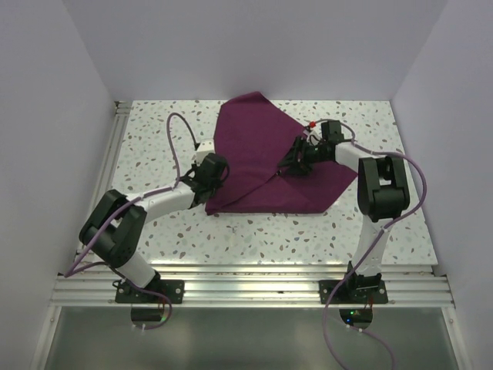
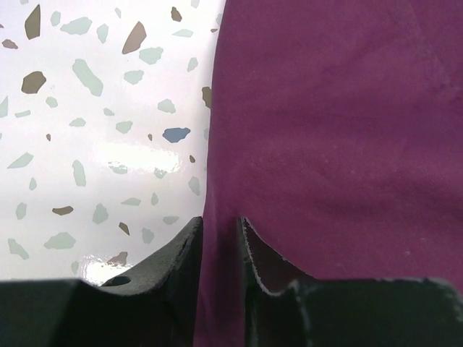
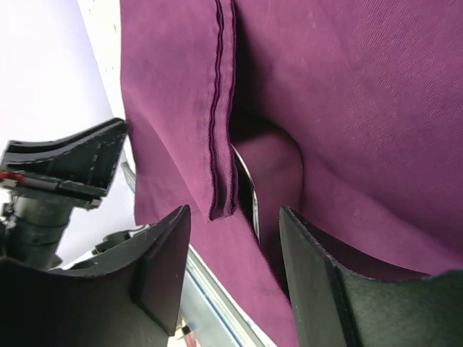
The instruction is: Prepare the surgical pack
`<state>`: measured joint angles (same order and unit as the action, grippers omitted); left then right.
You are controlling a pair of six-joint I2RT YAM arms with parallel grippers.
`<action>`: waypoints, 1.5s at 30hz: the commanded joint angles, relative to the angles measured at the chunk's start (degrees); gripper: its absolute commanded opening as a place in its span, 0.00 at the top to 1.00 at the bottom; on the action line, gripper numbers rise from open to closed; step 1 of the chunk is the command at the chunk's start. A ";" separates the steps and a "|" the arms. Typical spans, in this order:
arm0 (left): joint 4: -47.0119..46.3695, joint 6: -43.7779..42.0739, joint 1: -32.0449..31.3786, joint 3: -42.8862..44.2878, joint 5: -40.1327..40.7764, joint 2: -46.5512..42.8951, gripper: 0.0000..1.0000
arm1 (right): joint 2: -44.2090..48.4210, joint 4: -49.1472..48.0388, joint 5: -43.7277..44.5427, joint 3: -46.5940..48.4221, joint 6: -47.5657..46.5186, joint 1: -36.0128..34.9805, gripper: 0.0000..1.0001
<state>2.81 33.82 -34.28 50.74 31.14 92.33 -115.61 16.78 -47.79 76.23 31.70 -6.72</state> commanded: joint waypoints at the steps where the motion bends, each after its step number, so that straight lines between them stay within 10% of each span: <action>1: 0.09 -0.51 -0.78 0.94 1.03 -3.30 0.70 | 4.17 -0.87 1.38 -0.29 -1.21 -1.45 0.46; 24: -1.23 -1.13 -6.15 1.11 0.86 -2.16 0.70 | 1.00 1.59 2.88 4.54 -1.29 -3.03 0.93; 45: 7.56 -2.09 1.23 5.50 -1.95 -1.90 0.57 | -1.63 2.47 6.75 2.09 -4.81 -2.77 1.00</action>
<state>9.26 33.19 -34.35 53.71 30.63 90.52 -116.77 20.05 -41.50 78.67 28.21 -9.37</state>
